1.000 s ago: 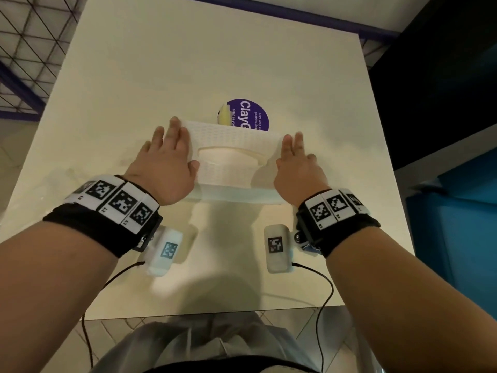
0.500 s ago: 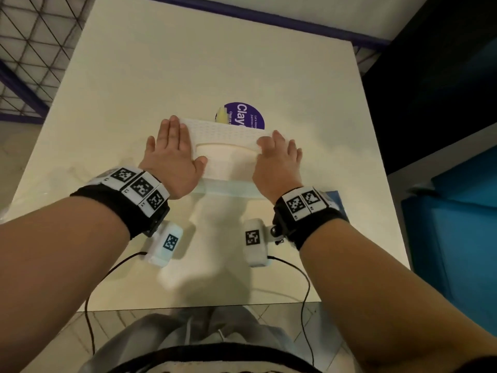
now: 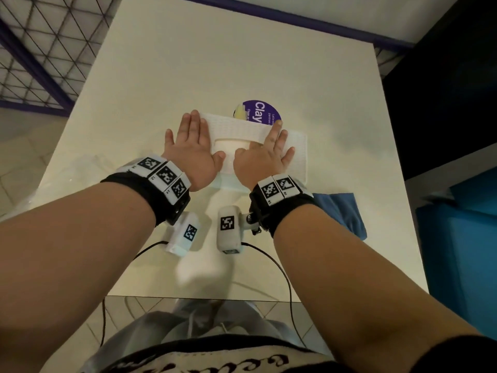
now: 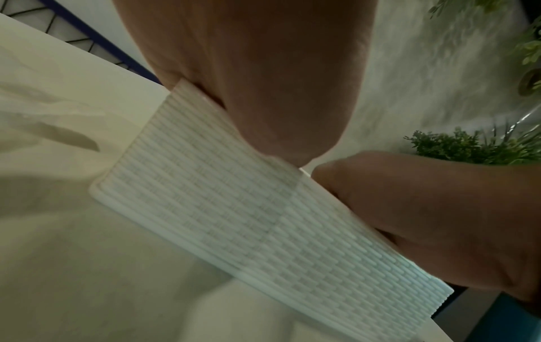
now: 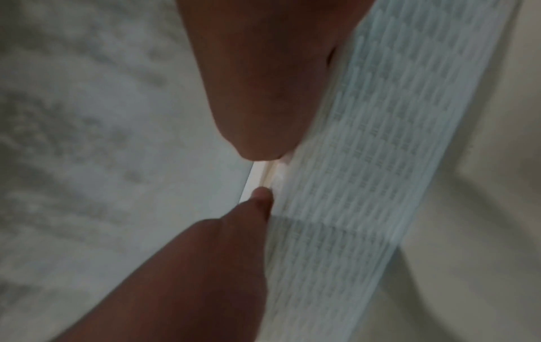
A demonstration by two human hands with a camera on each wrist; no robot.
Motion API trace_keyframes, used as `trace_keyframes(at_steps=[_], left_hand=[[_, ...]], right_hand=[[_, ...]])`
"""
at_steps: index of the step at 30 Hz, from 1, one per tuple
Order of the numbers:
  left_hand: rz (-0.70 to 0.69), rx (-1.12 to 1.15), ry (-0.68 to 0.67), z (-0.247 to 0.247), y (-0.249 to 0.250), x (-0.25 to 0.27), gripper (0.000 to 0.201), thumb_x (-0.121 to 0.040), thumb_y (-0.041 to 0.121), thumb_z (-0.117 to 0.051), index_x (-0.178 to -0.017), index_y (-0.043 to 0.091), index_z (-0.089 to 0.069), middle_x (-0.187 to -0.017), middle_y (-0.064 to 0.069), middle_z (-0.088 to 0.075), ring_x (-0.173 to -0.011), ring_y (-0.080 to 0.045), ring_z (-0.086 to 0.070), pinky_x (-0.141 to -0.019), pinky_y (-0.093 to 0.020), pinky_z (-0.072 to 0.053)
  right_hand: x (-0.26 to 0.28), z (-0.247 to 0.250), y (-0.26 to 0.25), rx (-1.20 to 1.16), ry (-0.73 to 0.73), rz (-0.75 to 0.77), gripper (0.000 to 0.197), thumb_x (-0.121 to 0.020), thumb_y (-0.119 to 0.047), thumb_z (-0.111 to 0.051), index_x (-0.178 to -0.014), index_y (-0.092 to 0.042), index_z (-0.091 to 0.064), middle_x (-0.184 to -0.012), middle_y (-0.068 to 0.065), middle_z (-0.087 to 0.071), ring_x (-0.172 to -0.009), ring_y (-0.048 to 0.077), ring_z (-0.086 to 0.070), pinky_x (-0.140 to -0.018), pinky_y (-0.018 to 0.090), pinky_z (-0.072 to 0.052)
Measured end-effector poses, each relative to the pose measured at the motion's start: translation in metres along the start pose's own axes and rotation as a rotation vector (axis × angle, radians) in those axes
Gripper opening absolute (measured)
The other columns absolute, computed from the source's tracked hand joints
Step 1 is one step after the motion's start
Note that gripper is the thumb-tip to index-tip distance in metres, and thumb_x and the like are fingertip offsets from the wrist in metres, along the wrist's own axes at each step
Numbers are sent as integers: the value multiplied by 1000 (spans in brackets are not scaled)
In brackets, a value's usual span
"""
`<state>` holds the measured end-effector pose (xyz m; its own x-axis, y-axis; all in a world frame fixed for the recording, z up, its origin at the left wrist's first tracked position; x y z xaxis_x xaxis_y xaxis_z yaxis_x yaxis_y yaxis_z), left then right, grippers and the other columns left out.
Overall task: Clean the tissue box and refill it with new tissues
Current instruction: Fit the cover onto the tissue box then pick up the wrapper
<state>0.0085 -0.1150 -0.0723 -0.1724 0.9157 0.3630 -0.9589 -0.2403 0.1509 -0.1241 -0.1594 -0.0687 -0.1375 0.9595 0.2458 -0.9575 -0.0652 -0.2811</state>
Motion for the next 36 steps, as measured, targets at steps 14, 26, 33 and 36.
trace_keyframes(at_steps=[14,26,33,36], left_hand=[[-11,2,51,-3,-1,-2,76,-97,51,-14,-150,4,11,-160,-12,20,-147,-25,19,-118,-57,-3],[-59,93,71,4,-5,3,81,-96,55,-22,-151,5,11,-160,-11,19,-147,-24,18,-118,-56,1],[-97,39,178,19,-19,39,78,-75,56,-48,-147,28,-30,-158,0,-21,-140,-25,-23,-105,-47,-20],[-89,-55,173,25,-16,29,61,-89,45,-45,-146,28,-32,-157,1,-26,-139,-25,-28,-105,-50,-23]], right_hand=[[1,7,3,-115,-38,25,36,-97,-41,-36,-118,-28,-63,-162,4,-6,-150,26,6,-117,54,7],[7,42,30,-778,209,-145,36,-100,-31,-41,-132,-21,-54,-138,-1,-55,-127,17,-51,-107,26,-36],[38,17,57,-102,-111,-74,61,-96,-13,-31,-151,-7,-6,-161,12,5,-149,28,7,-122,44,-1],[21,19,50,-35,-124,-93,67,-93,-12,-33,-151,-5,0,-161,13,10,-148,29,12,-120,46,4]])
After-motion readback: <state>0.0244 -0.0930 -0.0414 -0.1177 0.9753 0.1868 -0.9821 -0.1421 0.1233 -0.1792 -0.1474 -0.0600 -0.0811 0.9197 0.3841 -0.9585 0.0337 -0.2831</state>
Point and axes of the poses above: each hand's wrist, its own x-axis away from the middle knuckle, its own z-axis out of the back of the hand, y = z × x, the point moved 6 cm from there along -x, towards the middle knuckle
